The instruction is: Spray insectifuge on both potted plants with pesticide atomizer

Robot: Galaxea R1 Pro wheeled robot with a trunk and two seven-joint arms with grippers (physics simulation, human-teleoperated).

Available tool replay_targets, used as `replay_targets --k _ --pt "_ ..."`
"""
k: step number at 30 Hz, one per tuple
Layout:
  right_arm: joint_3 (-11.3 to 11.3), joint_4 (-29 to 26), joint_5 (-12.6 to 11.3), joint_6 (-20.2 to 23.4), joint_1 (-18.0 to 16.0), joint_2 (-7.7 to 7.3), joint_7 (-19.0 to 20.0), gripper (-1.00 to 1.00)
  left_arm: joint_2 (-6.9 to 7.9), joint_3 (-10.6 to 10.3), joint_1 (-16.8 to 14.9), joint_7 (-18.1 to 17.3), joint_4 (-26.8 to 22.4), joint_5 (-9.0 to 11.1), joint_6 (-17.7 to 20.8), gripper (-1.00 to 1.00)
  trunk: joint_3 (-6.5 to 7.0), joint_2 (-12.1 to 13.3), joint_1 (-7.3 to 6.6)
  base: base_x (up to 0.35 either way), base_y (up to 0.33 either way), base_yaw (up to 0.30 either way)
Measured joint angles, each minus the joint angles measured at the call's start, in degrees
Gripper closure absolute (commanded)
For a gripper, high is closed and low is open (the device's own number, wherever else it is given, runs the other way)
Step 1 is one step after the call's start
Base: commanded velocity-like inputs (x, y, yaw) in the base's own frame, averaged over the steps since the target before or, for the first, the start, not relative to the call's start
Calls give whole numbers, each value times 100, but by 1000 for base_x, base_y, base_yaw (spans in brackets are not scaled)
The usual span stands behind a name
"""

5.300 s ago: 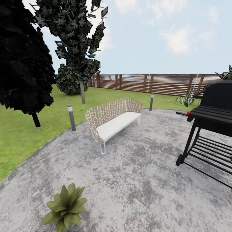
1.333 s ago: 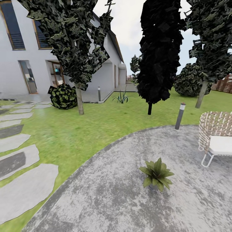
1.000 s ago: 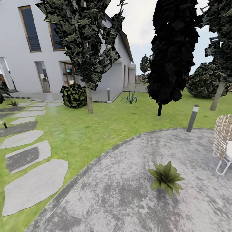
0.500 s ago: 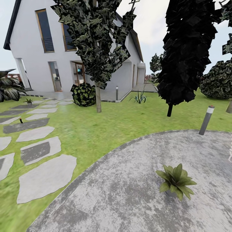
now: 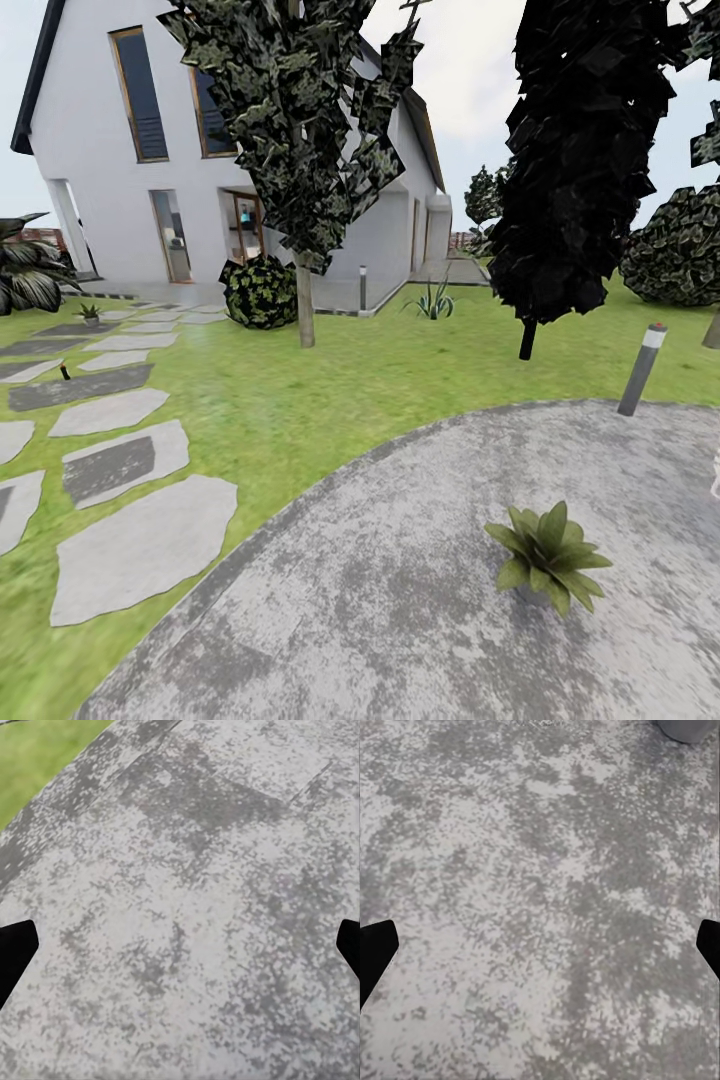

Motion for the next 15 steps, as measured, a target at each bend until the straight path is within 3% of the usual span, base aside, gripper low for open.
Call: replay_targets --k 2,9,15 --pt "-18 9 -2 -469 0 1 0 -100 -6 3 0 1 -5 0 1 -100 -36 -80 44 0 0 0" --pt "-2 24 8 -613 0 -16 42 -100 -8 -29 0 -16 -6 -30 1 -100 -162 -361 198 0 0 7" --pt "6 36 16 -614 -1 -15 32 -100 -7 -33 2 -16 -8 -32 1 -100 -269 -602 330 0 0 242"
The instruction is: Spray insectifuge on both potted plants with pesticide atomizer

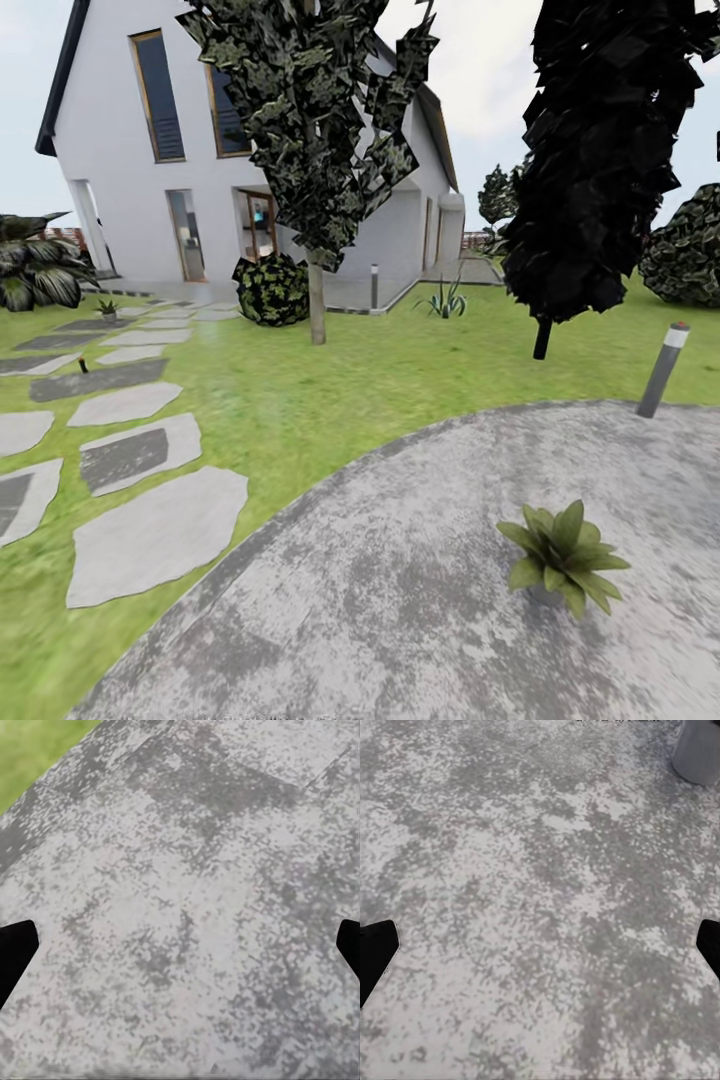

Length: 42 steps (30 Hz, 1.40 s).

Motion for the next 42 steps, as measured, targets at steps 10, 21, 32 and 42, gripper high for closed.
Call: replay_targets --k 10,21,32,42 --pt "0 2 0 0 0 0 0 -100 0 0 0 0 0 0 -1 -100 -180 -401 220 0 0 276" --pt "0 2 8 0 0 0 0 -100 0 -2 0 1 0 0 0 -100 -404 -842 461 0 0 275" --pt "0 10 8 0 0 0 0 -100 0 -2 0 5 0 0 0 -100 -643 -1284 703 0 0 272" --pt "1 10 8 0 0 0 0 -100 0 -2 0 3 0 0 0 -100 -862 -1685 923 0 0 271"
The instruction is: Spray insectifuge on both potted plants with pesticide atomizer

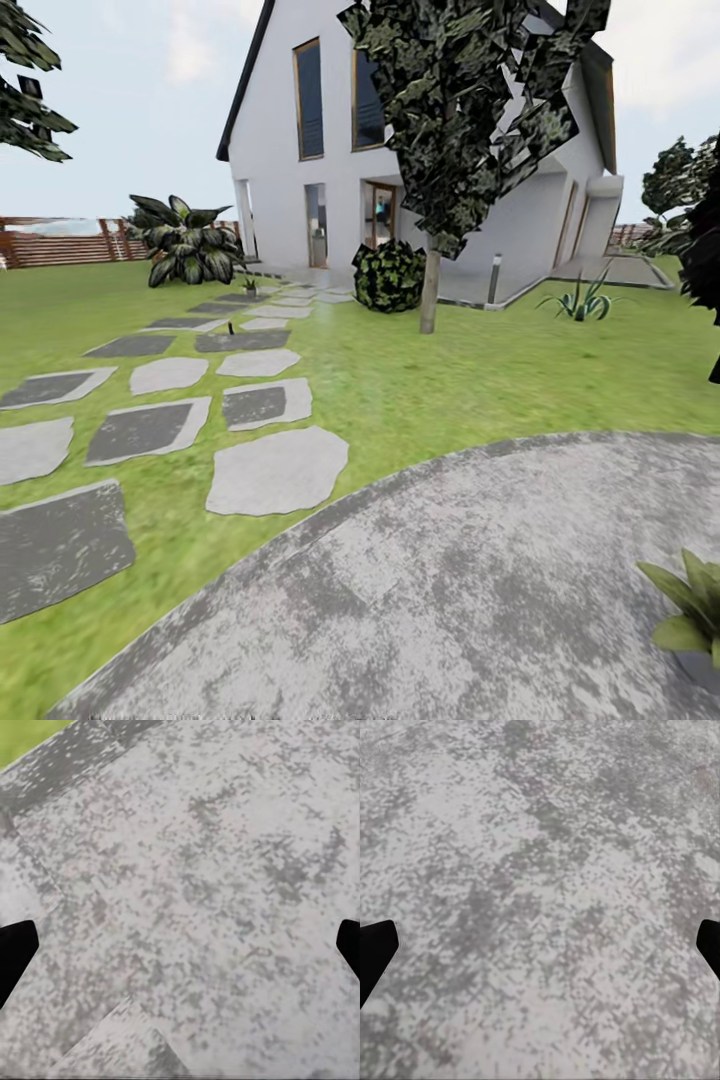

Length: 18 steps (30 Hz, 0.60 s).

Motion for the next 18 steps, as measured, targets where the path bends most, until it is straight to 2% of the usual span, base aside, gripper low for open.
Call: replay_targets --k 18 --pt "7 -1 0 0 0 0 -8 -100 0 -1 -1 -3 1 -7 0 -100 -427 -722 395 0 0 218"
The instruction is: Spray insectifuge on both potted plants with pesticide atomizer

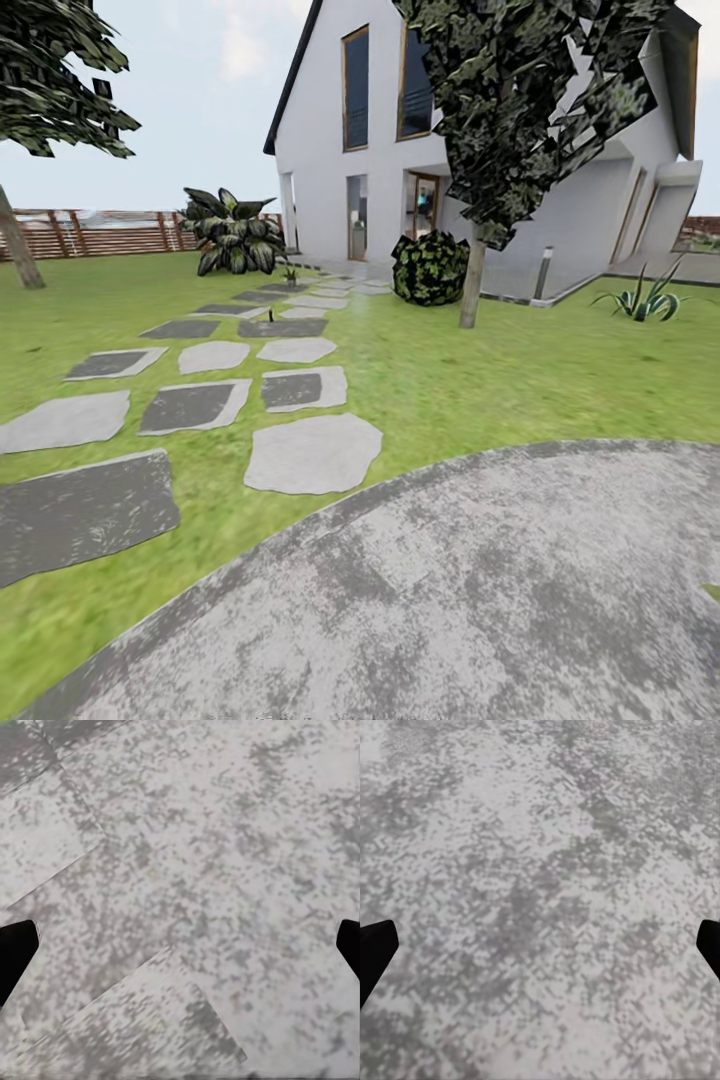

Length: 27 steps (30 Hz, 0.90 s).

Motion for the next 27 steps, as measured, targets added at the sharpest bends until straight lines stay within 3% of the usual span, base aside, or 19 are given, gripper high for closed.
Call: replay_targets --k 17,27 --pt "0 0 0 0 0 0 -4 -100 0 -9 0 -3 0 -18 -6 -100 -429 -682 373 0 0 180" --pt "-6 0 0 0 0 2 -15 -100 -67 -40 -83 -25 -115 -18 -12 -100 -502 -683 374 0 0 180"
